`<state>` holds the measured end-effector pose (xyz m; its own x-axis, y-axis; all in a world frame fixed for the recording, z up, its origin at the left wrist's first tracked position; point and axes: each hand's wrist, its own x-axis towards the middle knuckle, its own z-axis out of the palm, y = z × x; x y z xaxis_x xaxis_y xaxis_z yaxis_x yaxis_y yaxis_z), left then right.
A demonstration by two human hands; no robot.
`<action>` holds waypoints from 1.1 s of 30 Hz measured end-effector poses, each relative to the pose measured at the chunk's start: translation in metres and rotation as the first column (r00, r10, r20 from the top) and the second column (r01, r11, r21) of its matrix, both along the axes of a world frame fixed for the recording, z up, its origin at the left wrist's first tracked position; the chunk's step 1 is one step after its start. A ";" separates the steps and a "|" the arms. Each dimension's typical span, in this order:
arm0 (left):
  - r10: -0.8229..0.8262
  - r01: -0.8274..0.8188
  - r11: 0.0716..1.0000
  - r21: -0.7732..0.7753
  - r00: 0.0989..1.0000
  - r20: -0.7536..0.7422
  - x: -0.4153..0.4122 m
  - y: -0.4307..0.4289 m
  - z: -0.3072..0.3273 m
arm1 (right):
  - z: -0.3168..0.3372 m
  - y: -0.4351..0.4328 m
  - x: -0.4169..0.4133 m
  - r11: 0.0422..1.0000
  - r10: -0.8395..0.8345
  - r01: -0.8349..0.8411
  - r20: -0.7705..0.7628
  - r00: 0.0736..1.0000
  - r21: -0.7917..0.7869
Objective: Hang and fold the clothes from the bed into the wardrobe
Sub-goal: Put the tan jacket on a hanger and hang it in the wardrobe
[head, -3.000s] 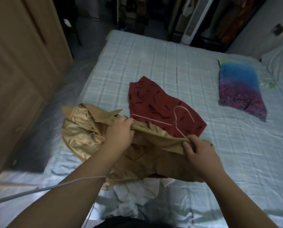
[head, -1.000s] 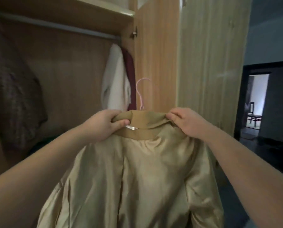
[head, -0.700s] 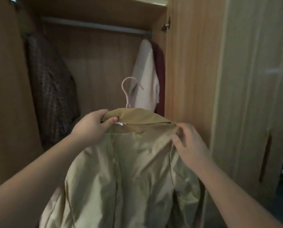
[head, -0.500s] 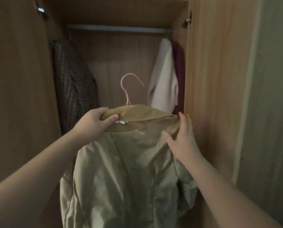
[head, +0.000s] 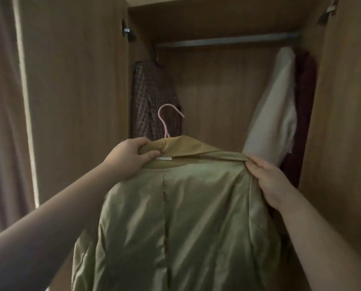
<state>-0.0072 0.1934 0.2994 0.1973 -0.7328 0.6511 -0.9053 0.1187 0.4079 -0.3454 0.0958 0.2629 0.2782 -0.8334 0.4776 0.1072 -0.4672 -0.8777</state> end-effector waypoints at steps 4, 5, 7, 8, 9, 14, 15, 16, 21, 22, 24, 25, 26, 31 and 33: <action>0.026 -0.024 0.999 -0.027 0.997 0.078 -0.004 -0.003 -0.006 | -0.011 -0.030 -0.009 0.918 0.254 -0.205 -0.108 0.961 0.340; 0.047 -0.044 0.999 -0.031 0.994 0.097 -0.006 -0.004 -0.008 | -0.014 -0.040 -0.003 0.942 0.198 -0.114 -0.250 0.948 0.315; 0.087 -0.084 0.996 -0.028 0.987 0.133 -0.010 -0.009 -0.012 | -0.014 -0.050 0.016 0.988 -0.099 0.141 -0.469 0.878 0.056; 0.101 -0.098 0.995 -0.029 0.985 0.140 -0.013 -0.012 -0.015 | -0.013 -0.049 0.027 0.964 -0.265 0.236 -0.479 0.837 -0.121; 0.112 -0.108 0.994 -0.033 0.984 0.135 -0.015 -0.015 -0.016 | -0.011 -0.043 0.039 0.924 -0.368 0.261 -0.460 0.808 -0.280; 0.114 -0.110 0.991 -0.081 0.992 0.051 -0.012 -0.028 -0.012 | -0.018 -0.026 0.099 0.668 -0.617 0.080 -0.491 0.615 -0.740; 0.070 -0.069 0.995 -0.073 0.997 0.023 -0.009 -0.030 -0.010 | -0.018 -0.030 0.105 0.632 -0.647 0.117 -0.438 0.624 -0.766; 0.008 -0.009 0.999 -0.052 1.000 -0.017 -0.004 -0.031 -0.007 | -0.016 -0.035 0.107 0.643 -0.637 0.158 -0.408 0.654 -0.750; -0.106 0.157 0.929 0.336 0.981 -0.164 0.050 -0.038 0.003 | -0.022 -0.071 0.124 0.556 -0.682 0.203 -0.303 0.665 -0.806; -0.139 0.263 0.866 0.425 0.944 -0.300 0.063 -0.042 0.001 | -0.022 -0.079 0.129 0.540 -0.693 0.200 -0.298 0.656 -0.817; -0.212 0.503 0.724 0.472 0.813 -0.542 0.084 -0.057 -0.004 | -0.020 -0.097 0.140 0.530 -0.724 0.203 -0.314 0.614 -0.823; -0.255 0.552 0.694 0.463 0.789 -0.559 0.094 -0.070 -0.005 | -0.019 -0.106 0.145 0.521 -0.741 0.206 -0.319 0.591 -0.828; -0.298 0.533 0.703 0.470 0.821 -0.486 0.102 -0.083 -0.005 | -0.015 -0.115 0.150 0.512 -0.755 0.203 -0.325 0.570 -0.834; -0.267 0.236 0.928 0.289 0.961 0.073 0.119 -0.153 0.010 | 0.005 -0.156 0.175 0.520 -0.774 0.209 -0.354 0.525 -0.828; -0.209 0.198 0.971 0.131 0.975 0.075 0.123 -0.179 0.013 | 0.017 -0.172 0.189 0.523 -0.782 0.258 -0.336 0.525 -0.812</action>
